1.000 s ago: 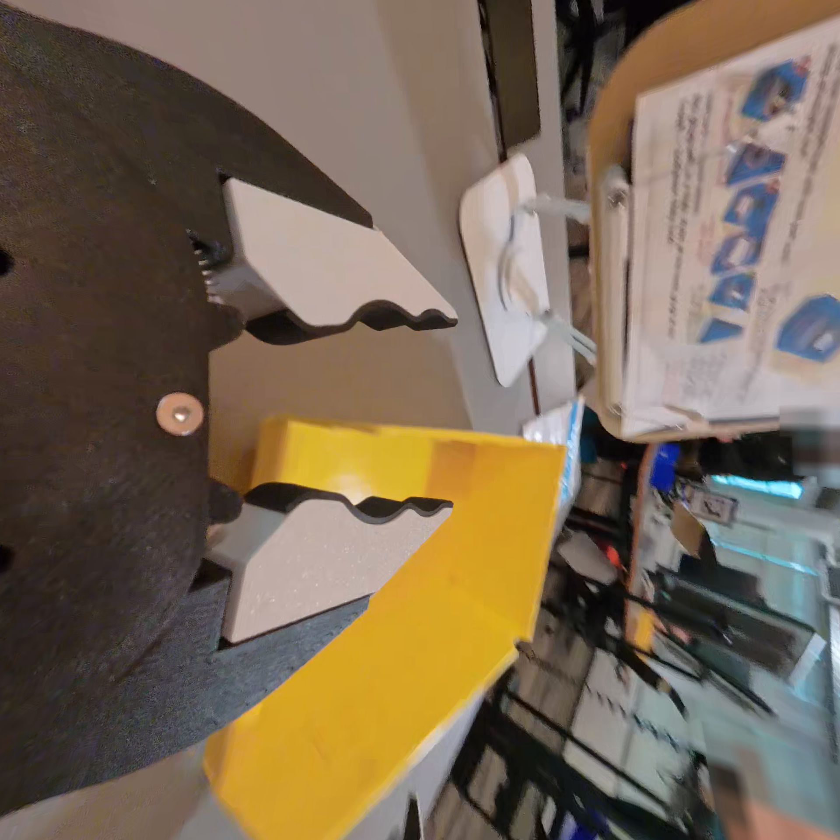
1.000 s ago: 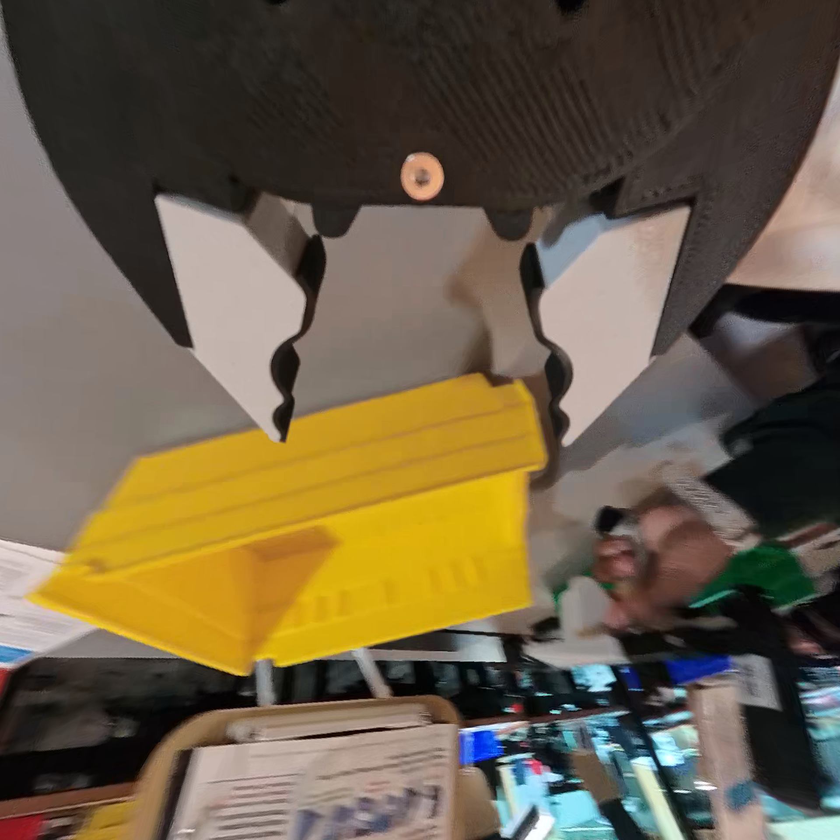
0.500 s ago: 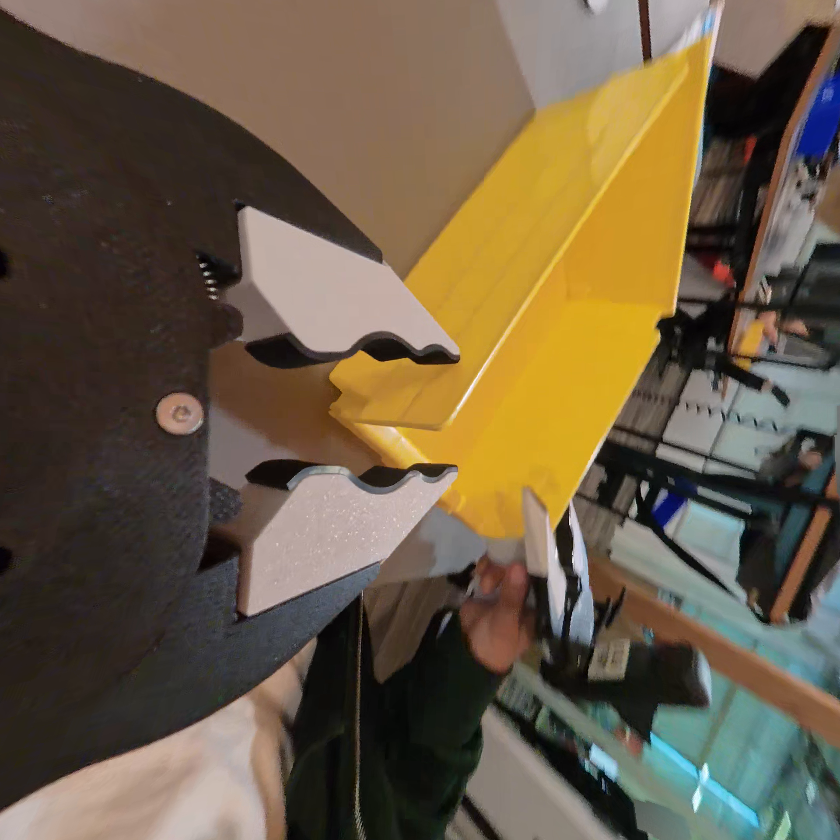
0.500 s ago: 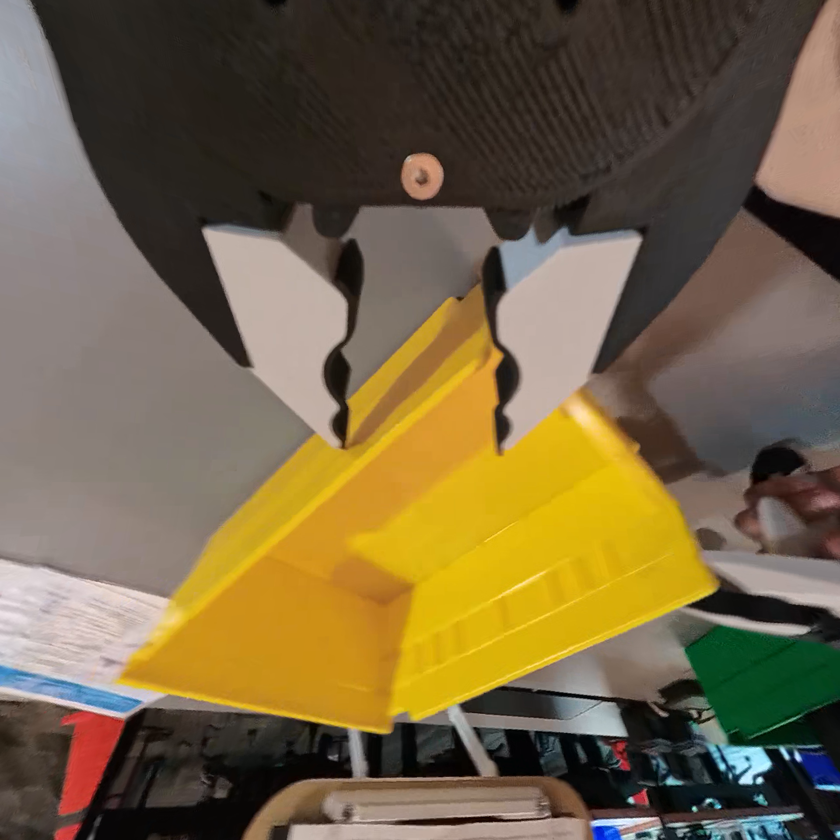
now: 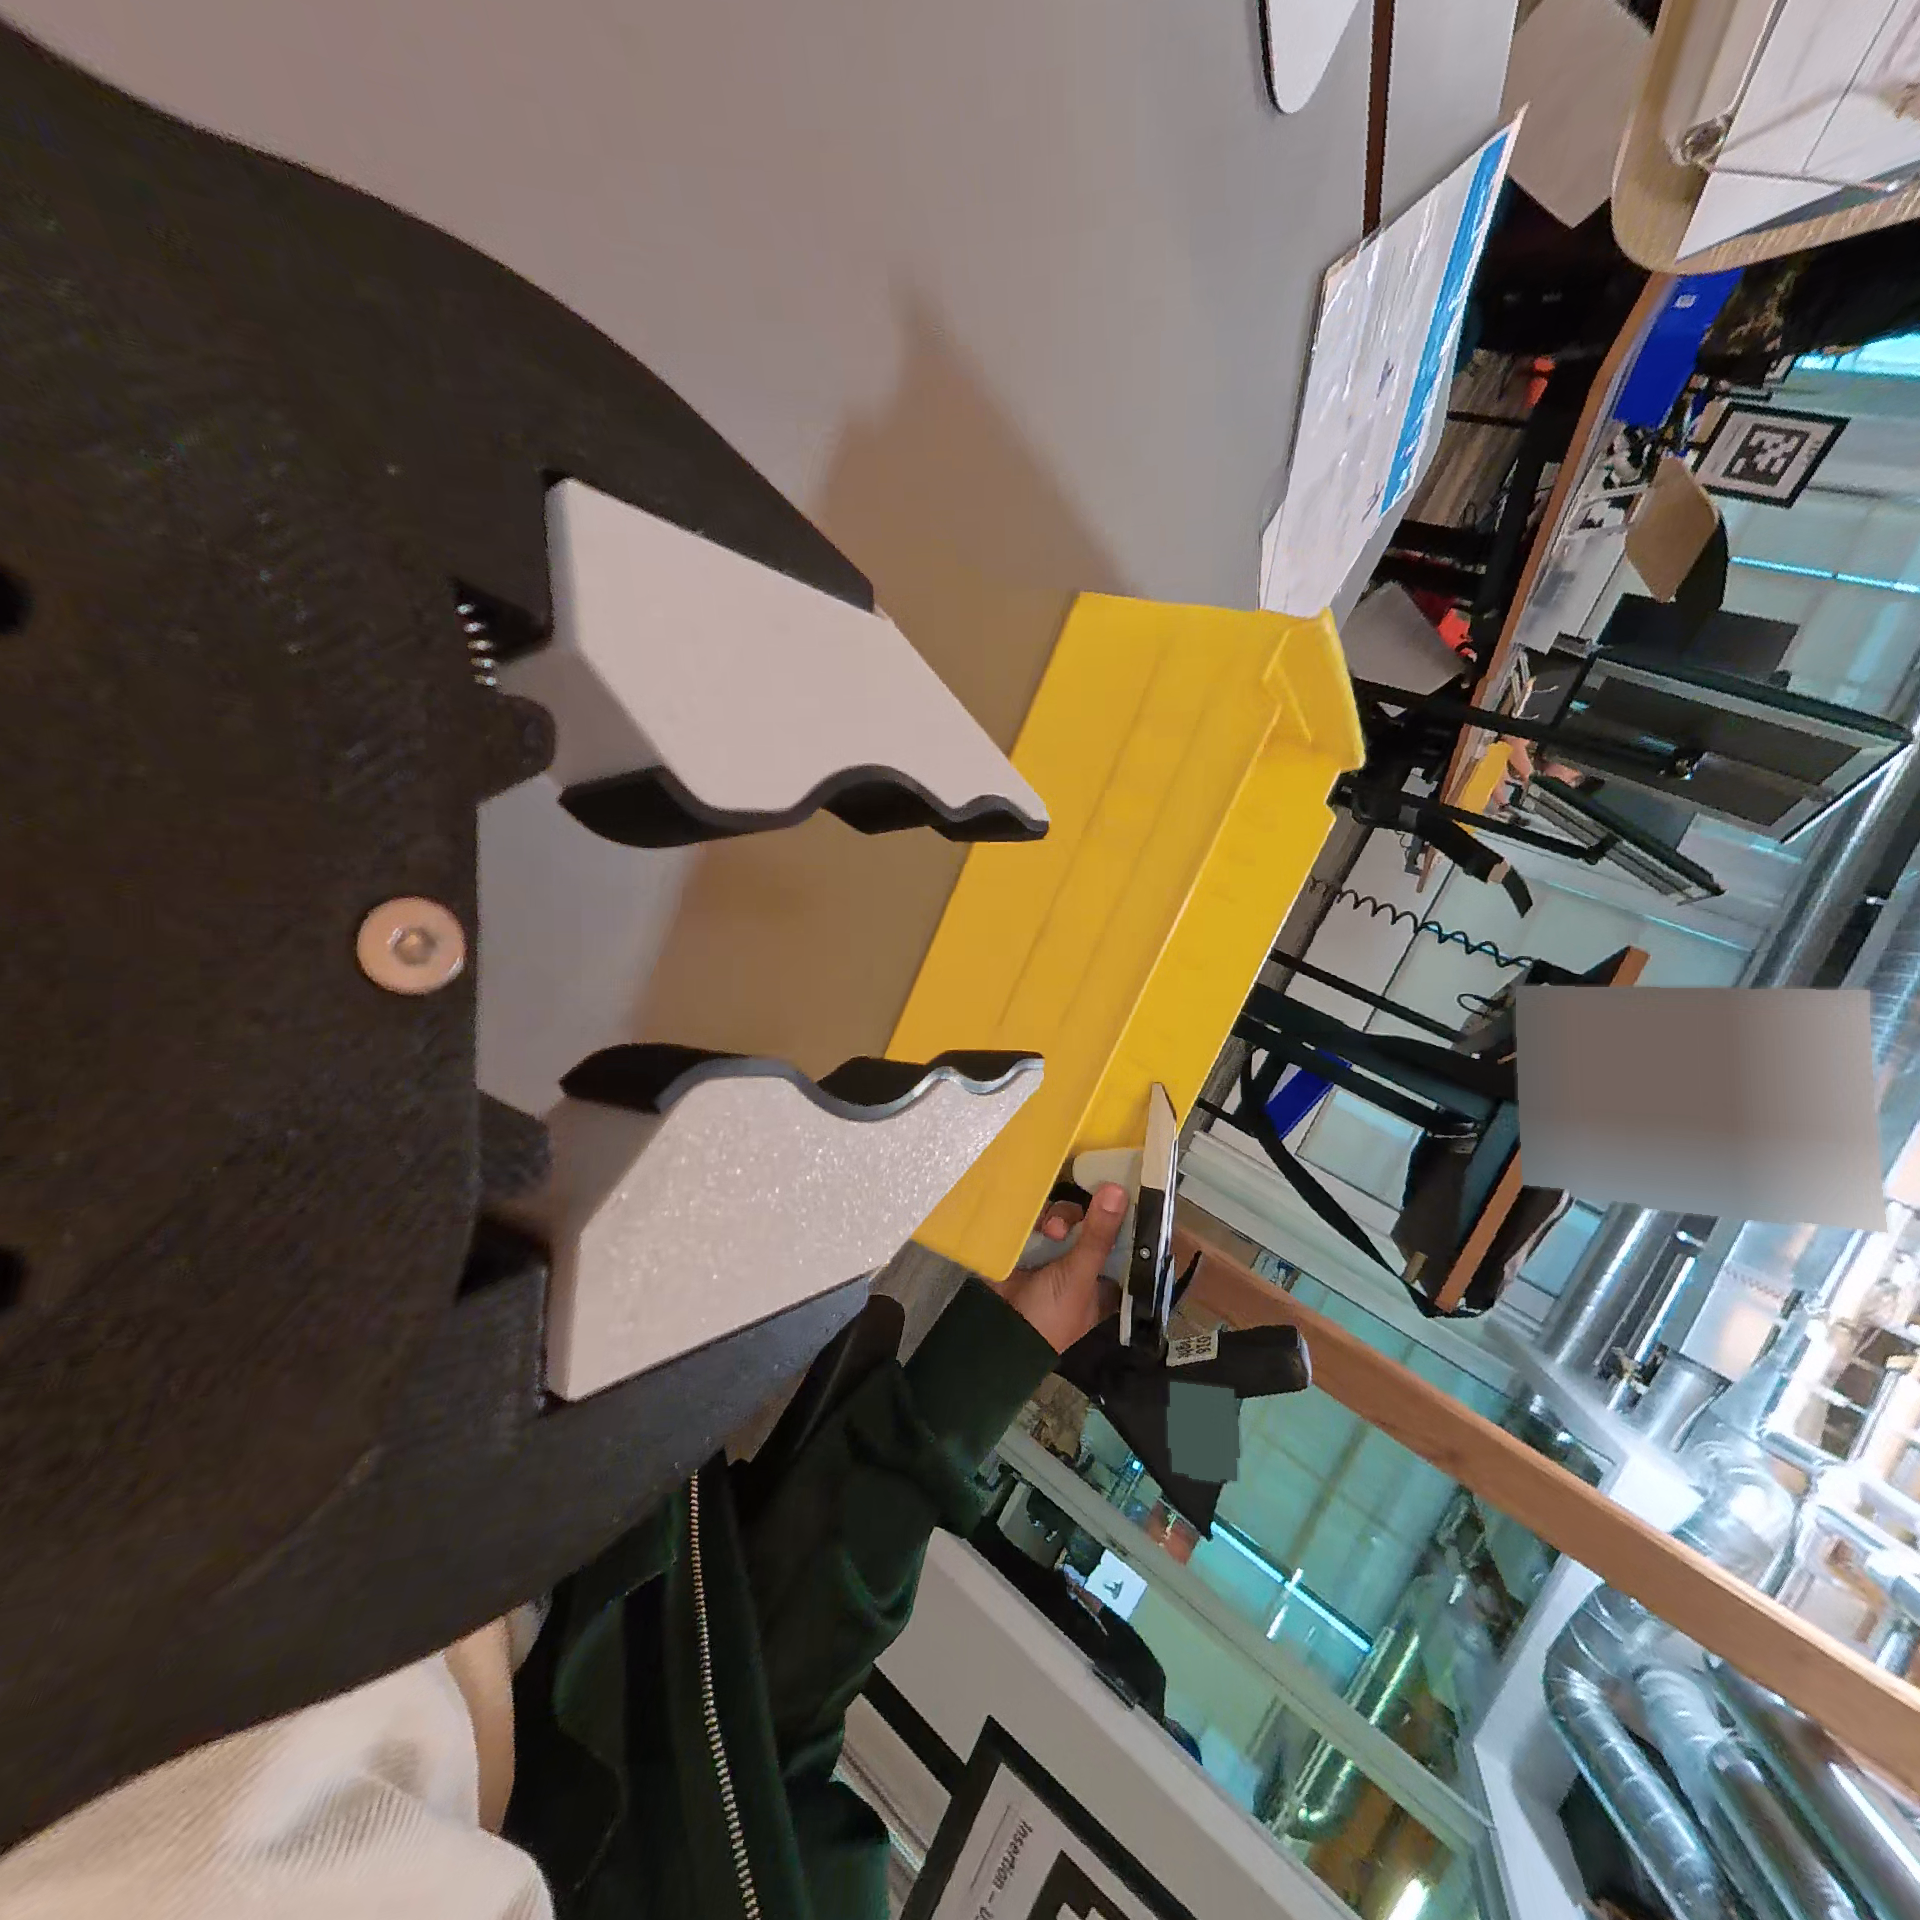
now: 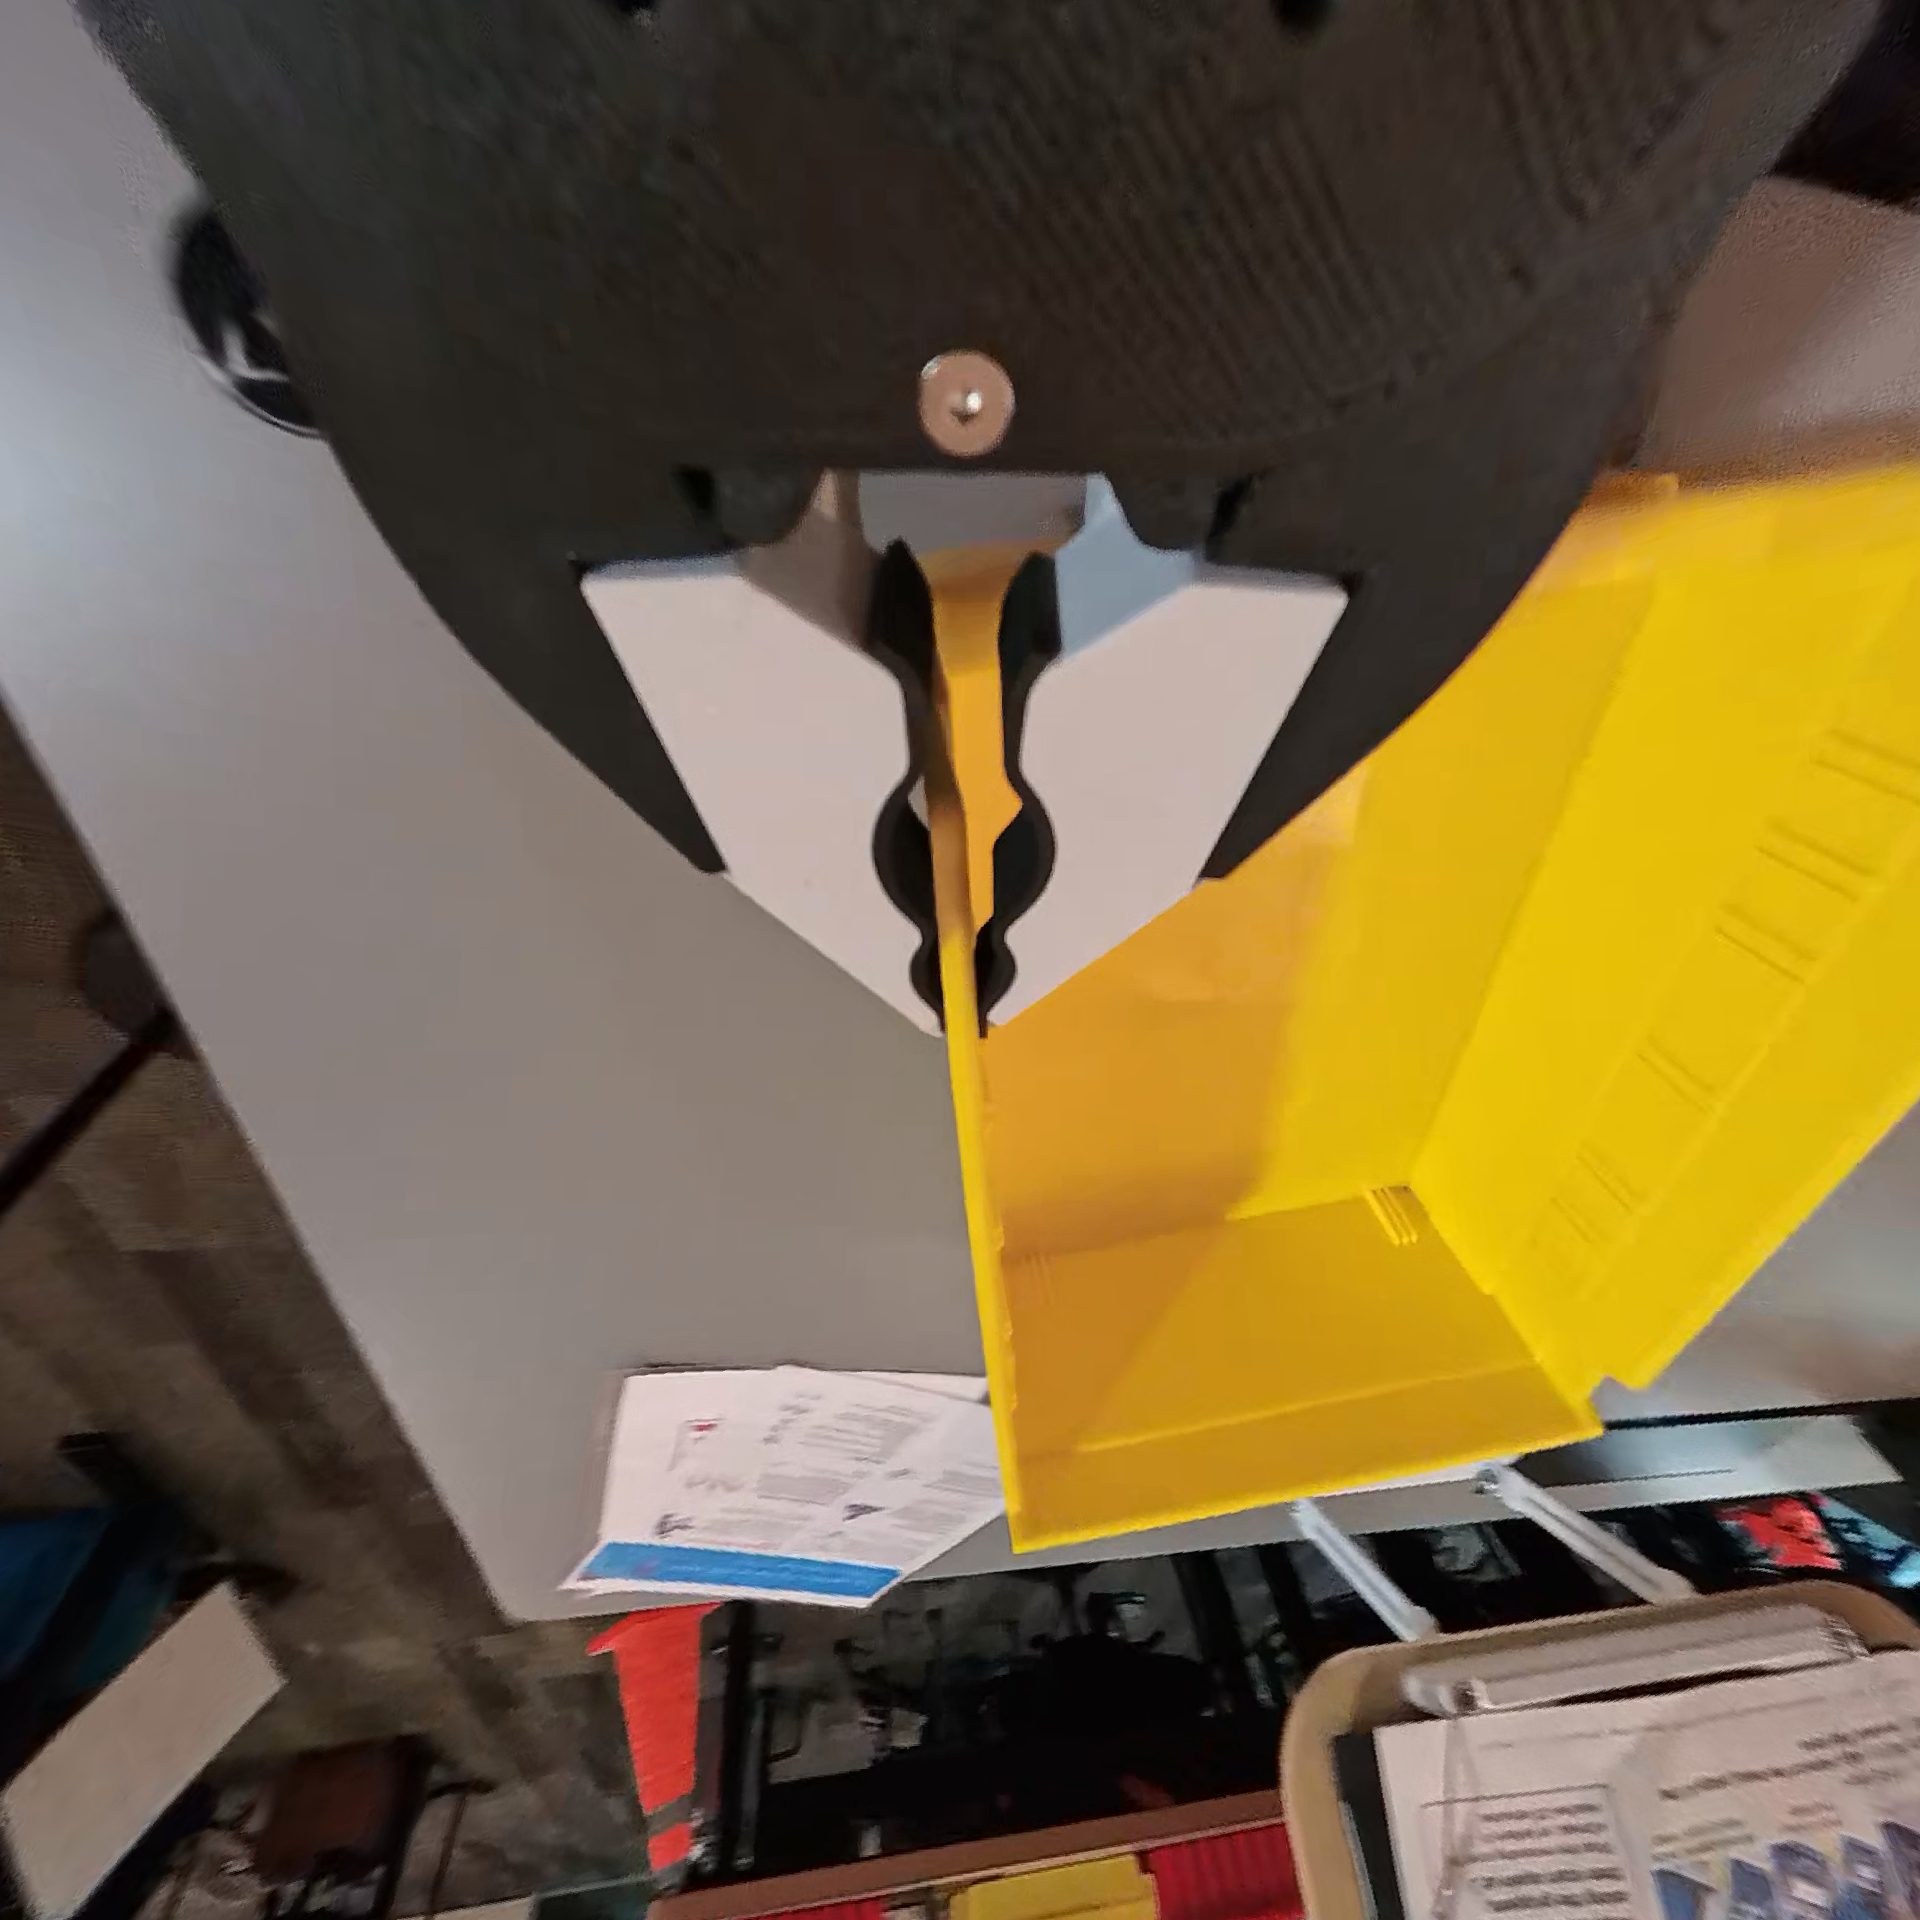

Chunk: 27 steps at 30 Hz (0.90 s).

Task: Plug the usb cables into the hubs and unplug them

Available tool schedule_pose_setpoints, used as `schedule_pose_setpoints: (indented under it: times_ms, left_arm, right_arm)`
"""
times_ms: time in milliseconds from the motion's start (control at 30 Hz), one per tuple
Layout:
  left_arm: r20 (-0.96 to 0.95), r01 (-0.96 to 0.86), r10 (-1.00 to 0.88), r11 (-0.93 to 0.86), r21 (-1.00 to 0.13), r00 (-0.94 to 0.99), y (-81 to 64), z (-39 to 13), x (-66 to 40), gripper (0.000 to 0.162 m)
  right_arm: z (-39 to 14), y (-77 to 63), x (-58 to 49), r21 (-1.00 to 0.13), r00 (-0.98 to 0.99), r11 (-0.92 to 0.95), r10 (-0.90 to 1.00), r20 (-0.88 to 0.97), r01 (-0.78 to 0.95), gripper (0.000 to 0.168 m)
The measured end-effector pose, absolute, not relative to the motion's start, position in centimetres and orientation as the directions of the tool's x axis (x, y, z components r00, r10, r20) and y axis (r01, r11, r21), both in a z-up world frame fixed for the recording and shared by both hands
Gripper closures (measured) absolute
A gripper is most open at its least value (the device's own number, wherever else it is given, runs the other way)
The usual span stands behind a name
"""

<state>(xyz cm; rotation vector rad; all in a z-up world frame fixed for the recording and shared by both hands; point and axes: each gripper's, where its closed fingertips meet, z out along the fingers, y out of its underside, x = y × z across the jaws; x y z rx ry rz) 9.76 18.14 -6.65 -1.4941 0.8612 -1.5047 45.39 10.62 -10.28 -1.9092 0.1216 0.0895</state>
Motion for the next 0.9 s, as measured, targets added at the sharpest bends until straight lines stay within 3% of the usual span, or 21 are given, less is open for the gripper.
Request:
schedule_pose_setpoints:
  times_ms: [433, 900]
  left_arm:
    - [0.409, 0.037, -0.911, -0.407, -0.912, 0.056, 17.8, -7.6, 10.2, 0.123]
    - [0.406, 0.01, -0.913, -0.406, -0.914, 0.047, 17.5, -8.1, 10.6, 0.123]
  right_arm:
    - [-10.5, 8.1, 53.4, -0.944, 0.953, -0.244, -0.256, -0.16, -0.224, 0.167]
    - [-10.4, 8.6, 54.3, -0.952, 0.957, -0.218, -0.245, -0.158, -0.213, 0.167]
